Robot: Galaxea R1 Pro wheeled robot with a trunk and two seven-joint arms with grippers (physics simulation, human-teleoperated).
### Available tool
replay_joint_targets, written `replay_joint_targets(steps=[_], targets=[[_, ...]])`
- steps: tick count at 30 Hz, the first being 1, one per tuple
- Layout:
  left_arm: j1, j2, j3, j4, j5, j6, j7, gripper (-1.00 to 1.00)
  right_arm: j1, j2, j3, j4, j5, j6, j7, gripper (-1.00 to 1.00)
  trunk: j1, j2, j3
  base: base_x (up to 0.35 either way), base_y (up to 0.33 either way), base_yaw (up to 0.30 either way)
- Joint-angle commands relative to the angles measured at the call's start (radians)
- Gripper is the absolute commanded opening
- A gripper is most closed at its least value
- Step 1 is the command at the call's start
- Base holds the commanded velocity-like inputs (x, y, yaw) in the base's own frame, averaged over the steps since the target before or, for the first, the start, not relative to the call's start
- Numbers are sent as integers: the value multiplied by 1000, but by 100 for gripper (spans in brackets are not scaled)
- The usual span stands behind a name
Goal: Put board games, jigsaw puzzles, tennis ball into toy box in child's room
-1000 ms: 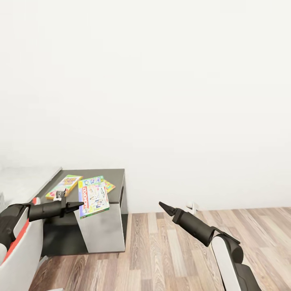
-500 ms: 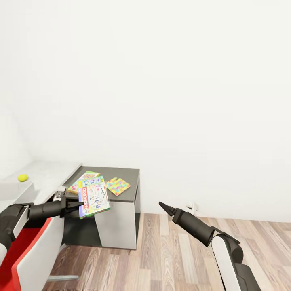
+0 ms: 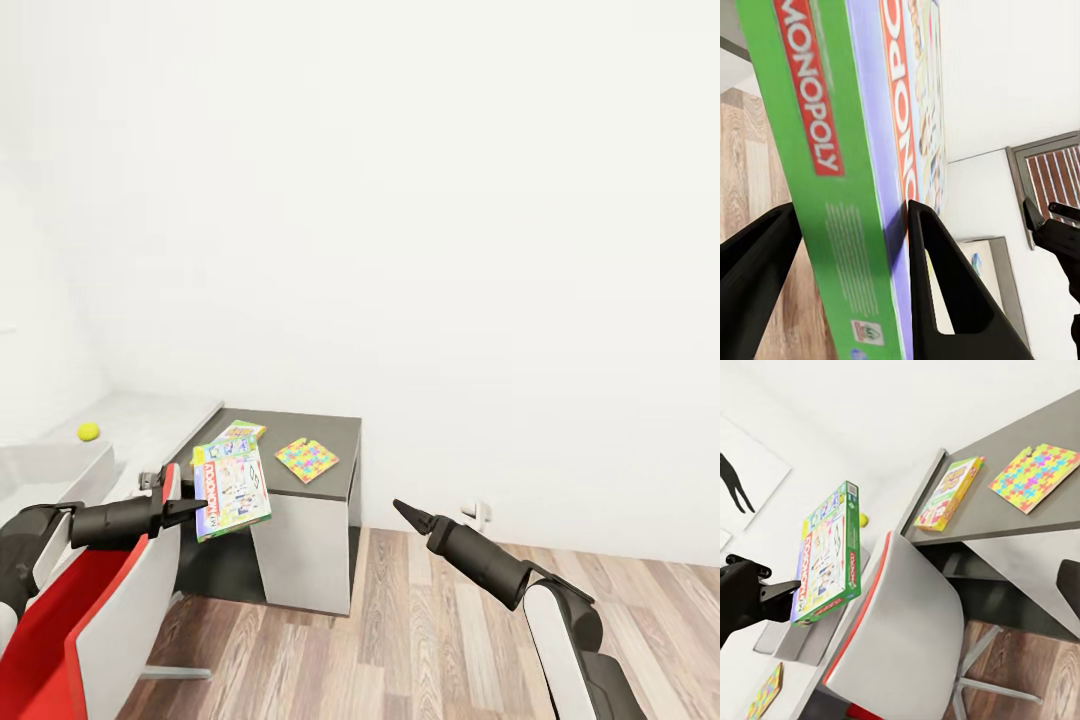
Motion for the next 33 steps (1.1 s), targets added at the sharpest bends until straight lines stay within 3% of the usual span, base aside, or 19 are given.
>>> replay_joint_targets(steps=[1, 13, 30, 33], targets=[[-1, 0, 0, 0, 2, 7, -2, -100, -1, 2, -3, 0, -2, 7, 3, 100, -4, 6, 1, 0, 0, 2], [-1, 0, 0, 0, 2, 7, 0, -100, -1, 3, -3, -3, -1, 7, 3, 100, -50, 90, 39, 0, 0, 27], [-1, 0, 0, 0, 2, 7, 0, -100, -1, 2, -3, -2, -2, 7, 0, 100, -115, 209, 88, 0, 0, 270], [-1, 0, 0, 0, 2, 7, 0, -100, -1, 2, -3, -2, -2, 7, 0, 100, -115, 209, 86, 0, 0, 281]])
